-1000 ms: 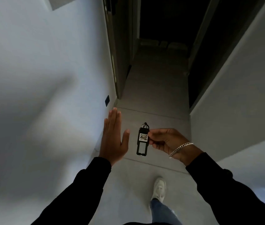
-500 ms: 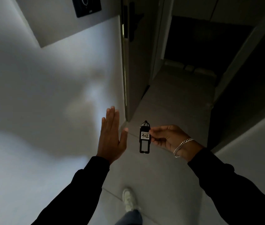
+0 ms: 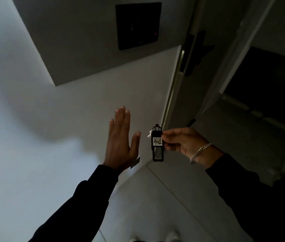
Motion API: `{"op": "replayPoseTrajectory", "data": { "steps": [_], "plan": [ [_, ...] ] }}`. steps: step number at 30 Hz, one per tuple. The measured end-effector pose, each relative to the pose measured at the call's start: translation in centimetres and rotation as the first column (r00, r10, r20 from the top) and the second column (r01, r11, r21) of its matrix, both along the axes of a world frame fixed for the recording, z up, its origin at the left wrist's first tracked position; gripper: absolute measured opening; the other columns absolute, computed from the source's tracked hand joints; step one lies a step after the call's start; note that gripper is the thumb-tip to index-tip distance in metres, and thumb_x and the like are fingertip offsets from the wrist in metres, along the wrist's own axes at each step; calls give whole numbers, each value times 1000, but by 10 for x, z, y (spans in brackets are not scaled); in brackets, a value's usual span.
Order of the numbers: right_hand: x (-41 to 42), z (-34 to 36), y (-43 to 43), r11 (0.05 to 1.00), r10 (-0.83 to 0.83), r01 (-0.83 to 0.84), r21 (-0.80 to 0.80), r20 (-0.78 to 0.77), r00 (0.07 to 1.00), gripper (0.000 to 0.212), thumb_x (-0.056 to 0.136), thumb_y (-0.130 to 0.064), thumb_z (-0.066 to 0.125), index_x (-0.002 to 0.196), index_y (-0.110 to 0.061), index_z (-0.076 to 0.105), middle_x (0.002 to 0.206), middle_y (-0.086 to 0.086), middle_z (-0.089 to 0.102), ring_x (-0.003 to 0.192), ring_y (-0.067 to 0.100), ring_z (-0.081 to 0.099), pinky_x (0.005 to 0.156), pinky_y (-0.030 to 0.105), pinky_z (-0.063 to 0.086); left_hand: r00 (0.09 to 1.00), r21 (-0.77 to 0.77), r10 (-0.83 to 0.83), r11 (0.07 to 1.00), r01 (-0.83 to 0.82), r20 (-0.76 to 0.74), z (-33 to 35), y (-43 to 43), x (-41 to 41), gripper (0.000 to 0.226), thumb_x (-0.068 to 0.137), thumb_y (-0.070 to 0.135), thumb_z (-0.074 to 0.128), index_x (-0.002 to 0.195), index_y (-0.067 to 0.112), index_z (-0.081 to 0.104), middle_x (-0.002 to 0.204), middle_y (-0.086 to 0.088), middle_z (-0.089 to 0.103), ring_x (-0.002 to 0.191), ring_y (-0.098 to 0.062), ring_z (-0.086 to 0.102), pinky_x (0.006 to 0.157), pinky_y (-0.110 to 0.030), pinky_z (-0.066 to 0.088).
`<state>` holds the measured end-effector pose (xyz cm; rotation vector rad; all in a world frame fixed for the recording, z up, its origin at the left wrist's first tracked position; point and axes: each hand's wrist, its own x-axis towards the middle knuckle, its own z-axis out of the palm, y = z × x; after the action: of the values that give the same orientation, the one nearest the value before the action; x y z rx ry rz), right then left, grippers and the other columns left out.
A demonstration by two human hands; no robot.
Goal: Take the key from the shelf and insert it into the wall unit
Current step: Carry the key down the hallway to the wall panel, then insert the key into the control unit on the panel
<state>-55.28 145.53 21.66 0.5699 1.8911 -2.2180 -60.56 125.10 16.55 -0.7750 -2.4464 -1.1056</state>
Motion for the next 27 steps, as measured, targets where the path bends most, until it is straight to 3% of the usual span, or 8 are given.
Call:
{"op": "replayPoseTrajectory", "data": {
  "steps": [5,9,13,17,22,27],
  "plan": [
    [-81,41,28,932,288,-217,290,-231,929,19,77,-1,71,76,-19,77,62,0,73,53,7,61,48,16,50,968,85,185,981,-172,-171,39,20,-44,65,100,31,39,154,-1,20,166,-20,15,157,-29,4,130,-48,5],
    [-136,101,44,853,465,-215,475,-505,727,25,78,-7,73,75,-32,77,67,-5,76,59,10,65,53,15,53,876,138,361,933,-334,-321,85,36,-75,62,100,24,42,151,-7,25,163,-27,21,155,-37,10,128,-54,9],
    [-175,162,51,844,516,-161,512,-691,507,24,79,-6,73,88,-28,71,62,-21,72,58,-5,64,57,9,50,736,126,451,882,-454,-504,141,48,-112,62,98,21,45,150,-8,26,161,-29,23,154,-41,13,127,-53,6],
    [-200,206,54,884,455,-70,463,-814,361,17,80,-10,72,89,-25,70,57,-23,69,54,-3,63,51,12,50,550,97,519,779,-620,-654,182,43,-146,63,99,27,40,152,-4,25,161,-29,24,153,-40,15,126,-52,8],
    [-228,232,56,915,384,-3,404,-866,319,14,80,-8,72,92,-15,70,58,-19,69,56,1,65,52,15,51,291,31,478,558,-829,-828,190,21,-171,65,98,33,36,153,1,26,161,-24,29,154,-34,19,127,-48,7],
    [-250,236,58,909,382,21,416,-854,352,18,82,-4,69,100,-1,70,72,1,68,53,-1,64,53,13,51,173,51,443,450,-892,-880,183,12,-180,68,98,39,32,156,6,20,164,-17,26,157,-24,7,127,-49,1]
  ]
}}
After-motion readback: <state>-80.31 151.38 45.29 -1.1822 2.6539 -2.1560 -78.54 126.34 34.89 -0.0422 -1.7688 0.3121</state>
